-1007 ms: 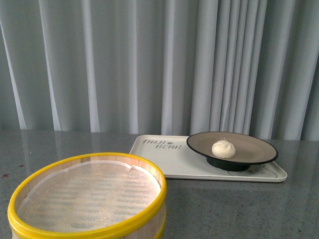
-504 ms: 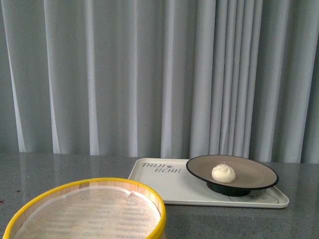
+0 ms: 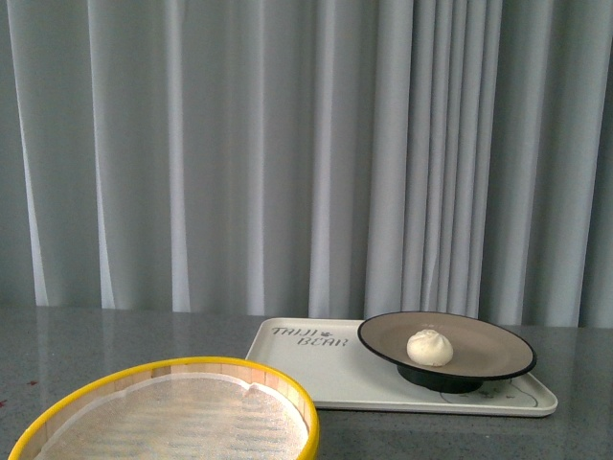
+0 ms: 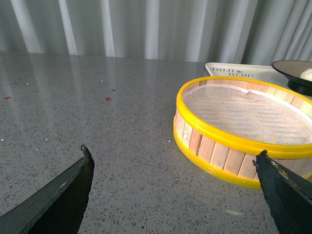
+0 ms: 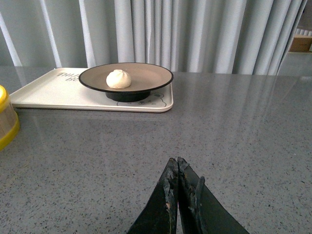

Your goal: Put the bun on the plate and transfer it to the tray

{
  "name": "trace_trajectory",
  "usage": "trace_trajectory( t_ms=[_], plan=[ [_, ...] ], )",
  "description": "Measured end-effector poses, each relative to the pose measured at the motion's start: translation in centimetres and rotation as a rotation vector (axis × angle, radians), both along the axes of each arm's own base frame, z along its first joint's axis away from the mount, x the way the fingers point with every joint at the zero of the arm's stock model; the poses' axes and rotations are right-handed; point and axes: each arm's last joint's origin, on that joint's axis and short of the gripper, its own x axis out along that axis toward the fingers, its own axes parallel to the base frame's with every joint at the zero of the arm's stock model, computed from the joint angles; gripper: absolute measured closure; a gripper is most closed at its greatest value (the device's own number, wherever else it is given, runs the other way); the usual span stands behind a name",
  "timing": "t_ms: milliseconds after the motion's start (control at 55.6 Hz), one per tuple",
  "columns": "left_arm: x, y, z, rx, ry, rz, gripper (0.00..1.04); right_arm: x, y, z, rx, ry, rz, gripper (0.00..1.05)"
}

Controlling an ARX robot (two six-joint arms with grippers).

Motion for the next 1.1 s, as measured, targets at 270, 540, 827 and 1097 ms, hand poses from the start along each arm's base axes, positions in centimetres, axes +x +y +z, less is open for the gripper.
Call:
trace_trajectory(
  t_ms=[270,540,827,1097],
  plan=[
    [0.0,0.0,0.0,0.0,-0.001,0.0,0.07,-1.1,0.0,-0.3,0.0,0.005,0.0,1.03],
    [0.0,0.0,0.0,0.0,0.0,0.0,0.07,-1.1,0.0,-0.3,0.0,0.005,0.001,0.74],
    [0.0,0.0,0.0,0.0,0.0,0.0,0.07,-1.1,0.0,-0.3,0.0,0.005,0.0,0.22],
    [0.0,0.0,0.0,0.0,0.0,0.0,0.07,-1.1,0.0,-0.3,0.001,0.005,0.001,0.09]
  ],
)
